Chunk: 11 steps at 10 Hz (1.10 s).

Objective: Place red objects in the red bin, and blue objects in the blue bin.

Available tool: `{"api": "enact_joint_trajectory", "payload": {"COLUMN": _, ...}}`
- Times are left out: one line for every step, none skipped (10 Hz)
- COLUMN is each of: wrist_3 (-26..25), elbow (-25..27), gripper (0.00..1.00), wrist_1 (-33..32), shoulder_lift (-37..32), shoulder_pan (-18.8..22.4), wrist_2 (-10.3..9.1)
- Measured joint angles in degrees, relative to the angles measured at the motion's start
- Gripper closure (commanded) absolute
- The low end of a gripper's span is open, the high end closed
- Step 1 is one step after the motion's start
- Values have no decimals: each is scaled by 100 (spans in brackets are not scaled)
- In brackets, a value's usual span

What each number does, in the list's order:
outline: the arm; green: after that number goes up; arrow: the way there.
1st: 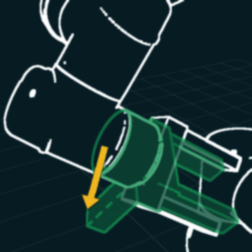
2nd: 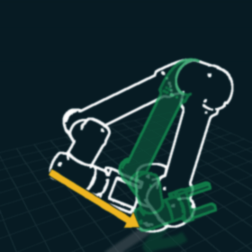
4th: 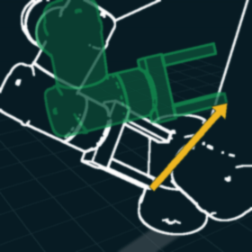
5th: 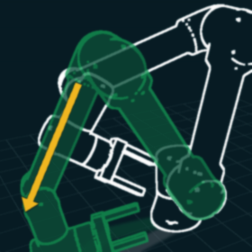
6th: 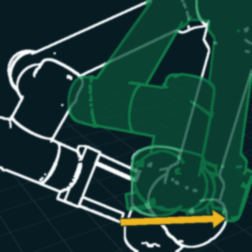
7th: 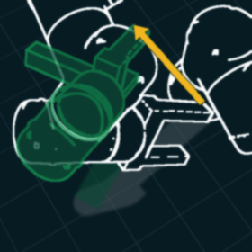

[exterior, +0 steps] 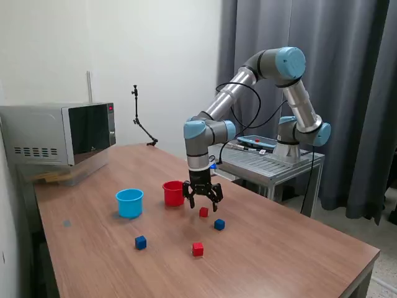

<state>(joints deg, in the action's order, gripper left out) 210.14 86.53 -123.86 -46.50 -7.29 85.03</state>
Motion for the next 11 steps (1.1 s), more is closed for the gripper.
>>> {"api": "enact_joint_trajectory", "payload": {"wrist_3": 0, "elbow": 1, "gripper": 100, "wrist_1": 6, "shoulder_lift": 0, "shoulder_pan": 14, "wrist_2": -2}}
{"api": "enact_joint_trajectory", "payload": {"wrist_3": 0, "elbow": 3, "gripper": 100, "wrist_1": 9, "shoulder_lift": 0, "shoulder_pan": 17, "wrist_2": -3}}
{"api": "enact_joint_trajectory", "payload": {"wrist_3": -2, "elbow": 2, "gripper": 100, "wrist_1": 10, "shoulder_lift": 0, "shoulder_pan": 13, "wrist_2": -2}}
{"api": "enact_joint_trajectory", "payload": {"wrist_3": -4, "elbow": 0, "gripper": 100, "wrist_1": 11, "shoulder_lift": 0, "shoulder_pan": 5, "wrist_2": 1}}
{"api": "enact_joint_trajectory", "payload": {"wrist_3": -6, "elbow": -2, "gripper": 100, "wrist_1": 11, "shoulder_lift": 0, "shoulder_pan": -5, "wrist_2": 3}}
{"api": "enact_joint_trajectory", "payload": {"wrist_3": -7, "elbow": -4, "gripper": 100, "wrist_1": 11, "shoulder_lift": 0, "shoulder_pan": -11, "wrist_2": 4}}
{"api": "enact_joint_trajectory", "payload": {"wrist_3": -8, "elbow": -7, "gripper": 100, "wrist_1": 11, "shoulder_lift": 0, "shoulder_pan": -12, "wrist_2": 7}}
{"api": "enact_joint_trajectory", "payload": {"wrist_3": -8, "elbow": -18, "gripper": 100, "wrist_1": 11, "shoulder_lift": 1, "shoulder_pan": -7, "wrist_2": 9}}
{"api": "enact_joint_trajectory", "payload": {"wrist_3": -8, "elbow": -32, "gripper": 100, "wrist_1": 11, "shoulder_lift": 0, "shoulder_pan": 6, "wrist_2": 11}}
{"api": "enact_joint_trajectory", "payload": {"wrist_3": -15, "elbow": -51, "gripper": 100, "wrist_1": 9, "shoulder_lift": -1, "shoulder_pan": 27, "wrist_2": 13}}
{"api": "enact_joint_trajectory", "payload": {"wrist_3": -49, "elbow": -74, "gripper": 100, "wrist_1": 6, "shoulder_lift": -9, "shoulder_pan": 50, "wrist_2": 43}}
